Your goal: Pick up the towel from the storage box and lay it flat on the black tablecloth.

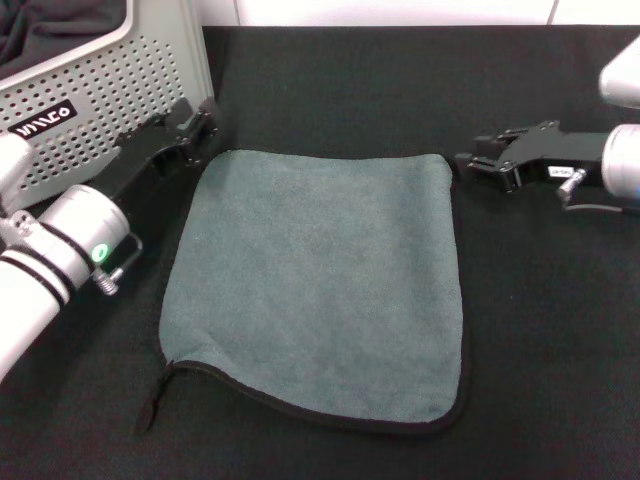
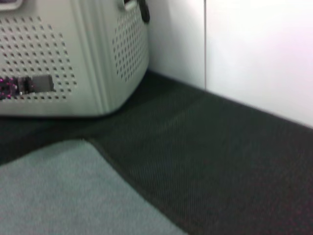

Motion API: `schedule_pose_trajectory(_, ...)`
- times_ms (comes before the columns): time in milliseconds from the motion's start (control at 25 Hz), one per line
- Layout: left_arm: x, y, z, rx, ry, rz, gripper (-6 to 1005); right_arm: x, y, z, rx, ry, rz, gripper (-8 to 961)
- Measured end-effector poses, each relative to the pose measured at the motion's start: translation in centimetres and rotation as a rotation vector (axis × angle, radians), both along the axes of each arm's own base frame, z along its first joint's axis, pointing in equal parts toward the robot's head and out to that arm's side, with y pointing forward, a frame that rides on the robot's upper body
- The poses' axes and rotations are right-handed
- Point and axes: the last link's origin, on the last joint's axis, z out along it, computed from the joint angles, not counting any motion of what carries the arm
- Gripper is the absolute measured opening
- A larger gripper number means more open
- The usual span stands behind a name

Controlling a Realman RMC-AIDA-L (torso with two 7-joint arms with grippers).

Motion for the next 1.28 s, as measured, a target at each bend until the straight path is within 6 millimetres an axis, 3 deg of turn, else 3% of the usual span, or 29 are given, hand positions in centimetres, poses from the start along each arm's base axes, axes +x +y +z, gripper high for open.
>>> schedule_pose_trajectory(200, -0.6, -1.9, 1.1, 0.051, -0.032, -0.038, 387, 0.3, -1.9, 2.8, 0.069, 0.036, 0.053, 328)
schedule_pose_trajectory(320, -0.7, -3.4, 1.9, 0.078, -0.074, -0.087, 654, 0.6, -3.6, 4.7, 0.1, 0.069, 0.078, 385)
schedule_pose_trajectory(440, -0.5, -6.2, 3.2, 0.064, -0.131, -0.208, 687, 0.5, -5.5, 6.8, 0.101, 0.112, 0.126, 465)
schedule_pose_trajectory(480, -0.5, -6.2, 3.2, 0.064, -0.131, -0.208, 698, 0.4, -6.2, 7.4, 0.088, 0.126, 0.149, 509)
schedule_pose_trajectory(840, 3.1, -10.9, 7.2, -0.236, -0.211, -0.747, 775, -1.7, -14.0, 12.9, -0.272, 0.362, 0.519, 873)
schedule_pose_trajectory(960, 4.8, -11.3, 7.9, -0.353, -0.211, -0.894, 773, -2.2, -15.7, 13.8, -0.336, 0.415, 0.61, 885)
schedule_pose_trajectory(1080, 6.3, -11.2, 7.8, -0.436, -0.177, -1.0, 772, -3.0, -16.3, 13.5, -0.368, 0.432, 0.673, 885)
schedule_pose_trajectory(1280, 9.2, -9.2, 7.3, -0.543, -0.144, -1.119, 772, -4.2, -15.9, 13.5, -0.382, 0.431, 0.724, 884)
